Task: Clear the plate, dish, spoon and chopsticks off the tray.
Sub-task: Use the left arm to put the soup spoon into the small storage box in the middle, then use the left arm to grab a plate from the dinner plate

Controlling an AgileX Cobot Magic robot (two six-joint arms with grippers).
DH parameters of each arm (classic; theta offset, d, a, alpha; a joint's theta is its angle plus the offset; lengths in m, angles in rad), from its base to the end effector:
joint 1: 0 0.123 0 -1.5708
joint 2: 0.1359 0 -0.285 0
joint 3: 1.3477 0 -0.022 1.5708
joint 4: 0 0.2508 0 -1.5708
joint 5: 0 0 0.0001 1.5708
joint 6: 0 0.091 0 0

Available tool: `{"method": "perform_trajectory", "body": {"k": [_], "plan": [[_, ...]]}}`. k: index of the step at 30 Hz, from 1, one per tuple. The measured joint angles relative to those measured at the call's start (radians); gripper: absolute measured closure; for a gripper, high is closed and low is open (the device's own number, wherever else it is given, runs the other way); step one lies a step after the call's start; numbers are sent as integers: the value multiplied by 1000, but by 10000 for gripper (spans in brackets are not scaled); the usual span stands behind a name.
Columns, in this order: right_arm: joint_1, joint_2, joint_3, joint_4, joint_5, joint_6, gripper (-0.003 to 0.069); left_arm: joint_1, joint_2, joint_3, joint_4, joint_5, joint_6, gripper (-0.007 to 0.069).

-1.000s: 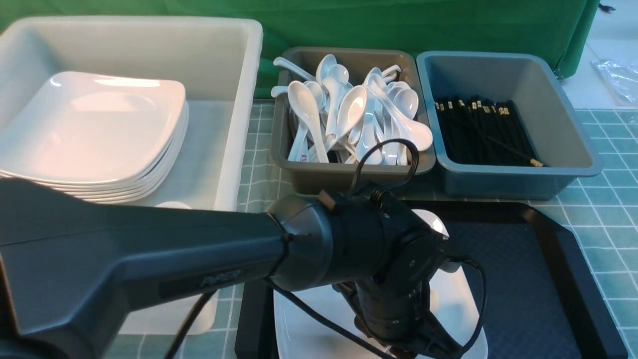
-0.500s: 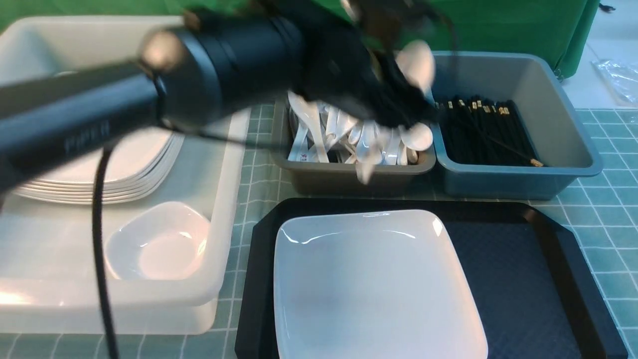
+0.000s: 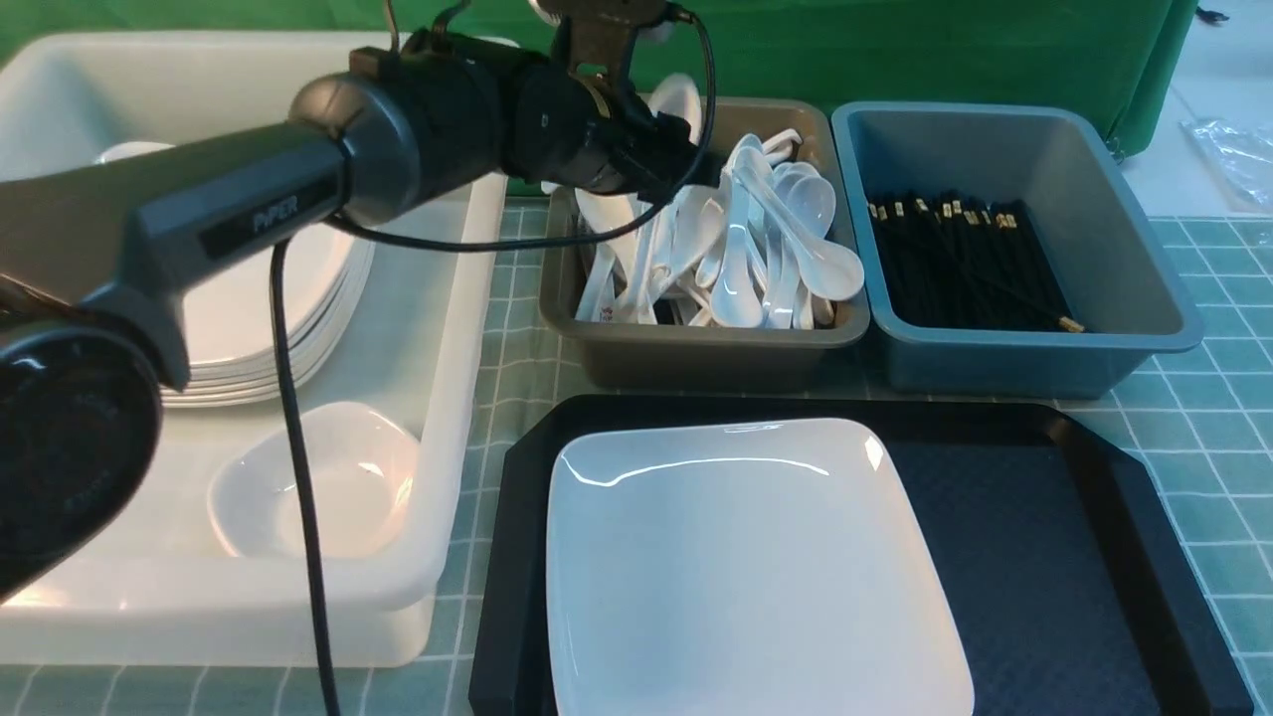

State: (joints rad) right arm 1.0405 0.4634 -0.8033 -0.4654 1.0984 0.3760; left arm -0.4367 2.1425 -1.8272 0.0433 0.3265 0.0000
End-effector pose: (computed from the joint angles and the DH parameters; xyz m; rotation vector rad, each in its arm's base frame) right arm 0.0574 0.0260 0.3588 -0.7121 2.0246 0.2451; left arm 0.4643 -0.2153 0.2563 0.4966 2.0743 -0.2190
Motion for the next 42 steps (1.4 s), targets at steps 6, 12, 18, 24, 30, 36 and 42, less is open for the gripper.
{"method": "perform_trajectory", "body": {"k": [6,12,18,24,30,36,42], "plan": [[0,0,0,0,0,6,569,-7,-73,-1,5,48,6,114],[0,0,0,0,1,7,569,-83,-287,52,7,354,169,458],[0,0,0,0,1,7,565,-269,-491,407,-7,459,455,612],[0,0,0,0,0,7,559,-428,-625,775,-7,442,694,575],[0,0,0,0,-3,7,552,-456,-637,958,46,357,773,356],[0,0,0,0,-3,34,550,-451,-637,1044,133,247,779,151],[0,0,0,1,-11,73,547,-451,-612,1085,181,109,780,123]]}}
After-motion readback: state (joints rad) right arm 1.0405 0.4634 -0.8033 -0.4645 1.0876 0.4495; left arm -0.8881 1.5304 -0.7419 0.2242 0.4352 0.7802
